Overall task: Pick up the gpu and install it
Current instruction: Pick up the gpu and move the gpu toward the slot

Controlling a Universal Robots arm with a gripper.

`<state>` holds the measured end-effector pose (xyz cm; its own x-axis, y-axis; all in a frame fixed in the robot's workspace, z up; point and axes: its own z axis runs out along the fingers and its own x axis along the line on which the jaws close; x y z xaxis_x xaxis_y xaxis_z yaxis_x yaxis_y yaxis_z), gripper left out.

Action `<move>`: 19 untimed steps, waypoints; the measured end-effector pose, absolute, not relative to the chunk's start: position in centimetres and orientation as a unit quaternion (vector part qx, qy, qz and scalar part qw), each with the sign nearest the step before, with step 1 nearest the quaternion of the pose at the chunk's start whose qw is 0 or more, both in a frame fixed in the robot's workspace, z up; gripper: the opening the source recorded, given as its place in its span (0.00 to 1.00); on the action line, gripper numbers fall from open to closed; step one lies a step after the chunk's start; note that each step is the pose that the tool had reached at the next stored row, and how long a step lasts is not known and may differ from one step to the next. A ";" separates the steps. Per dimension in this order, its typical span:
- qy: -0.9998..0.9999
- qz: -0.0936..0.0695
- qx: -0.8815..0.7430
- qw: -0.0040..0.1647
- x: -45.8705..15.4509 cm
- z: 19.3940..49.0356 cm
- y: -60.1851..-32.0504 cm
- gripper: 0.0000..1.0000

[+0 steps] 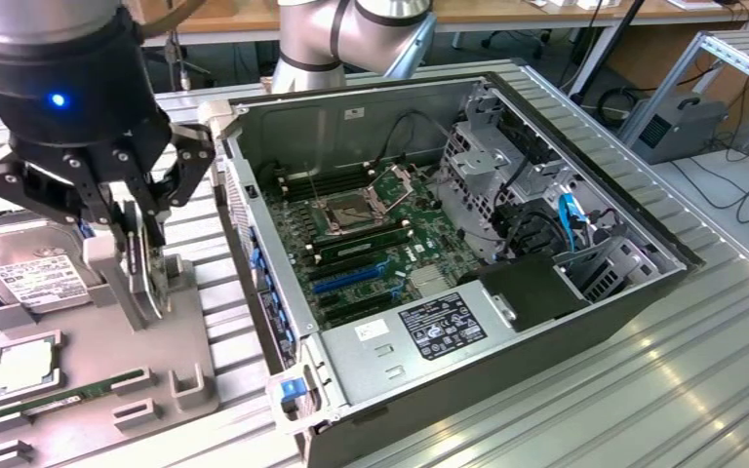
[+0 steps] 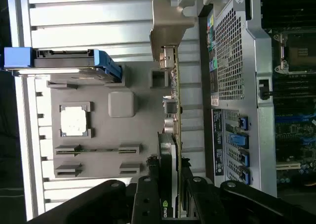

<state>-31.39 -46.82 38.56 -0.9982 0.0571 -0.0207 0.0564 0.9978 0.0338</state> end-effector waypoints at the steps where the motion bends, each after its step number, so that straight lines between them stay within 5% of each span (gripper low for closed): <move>1: 0.999 0.017 0.028 0.011 -31.4 39.3 -46.8 0.27; 19: 0.999 0.017 0.028 0.011 -31.4 44.3 -46.8 0.27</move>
<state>-31.39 -46.82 44.32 -0.9982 0.0571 -0.0207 0.0563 0.9978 0.0338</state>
